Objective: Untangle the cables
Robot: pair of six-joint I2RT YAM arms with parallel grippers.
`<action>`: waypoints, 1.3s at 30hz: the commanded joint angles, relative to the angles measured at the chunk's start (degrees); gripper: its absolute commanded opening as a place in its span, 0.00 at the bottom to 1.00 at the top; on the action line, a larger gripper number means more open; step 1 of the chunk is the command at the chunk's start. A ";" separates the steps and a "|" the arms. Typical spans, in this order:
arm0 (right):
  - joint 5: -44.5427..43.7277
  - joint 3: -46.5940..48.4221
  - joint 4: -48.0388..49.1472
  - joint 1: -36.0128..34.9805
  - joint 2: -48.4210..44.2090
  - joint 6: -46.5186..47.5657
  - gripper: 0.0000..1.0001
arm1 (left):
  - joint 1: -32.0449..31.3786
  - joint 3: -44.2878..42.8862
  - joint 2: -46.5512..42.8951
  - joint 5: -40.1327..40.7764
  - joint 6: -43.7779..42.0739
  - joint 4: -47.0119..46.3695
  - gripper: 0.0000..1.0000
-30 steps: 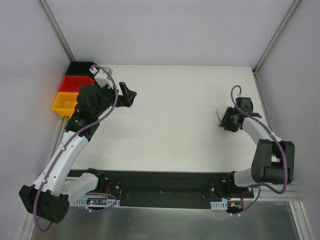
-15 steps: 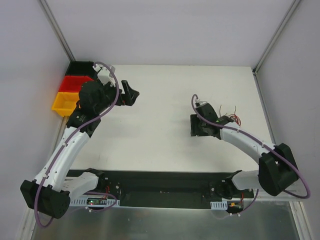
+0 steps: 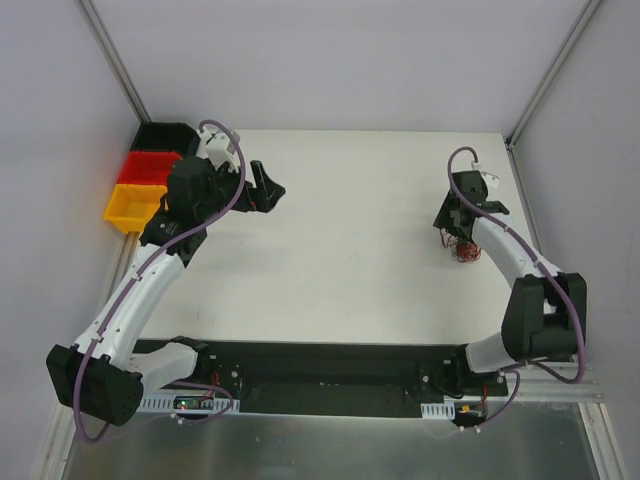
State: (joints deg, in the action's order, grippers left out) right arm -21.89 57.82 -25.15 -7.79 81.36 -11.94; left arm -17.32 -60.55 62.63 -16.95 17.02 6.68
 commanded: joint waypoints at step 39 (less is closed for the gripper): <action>36.48 -14.58 13.64 -22.62 -15.18 -3.00 0.52 | -9.56 -9.67 22.44 -23.47 7.95 4.13 0.56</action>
State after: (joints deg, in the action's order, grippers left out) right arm 15.99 41.74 -8.67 -32.36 67.66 -14.28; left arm -24.21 -66.67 83.22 -36.29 24.95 9.28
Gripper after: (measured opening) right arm 0.516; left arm 0.588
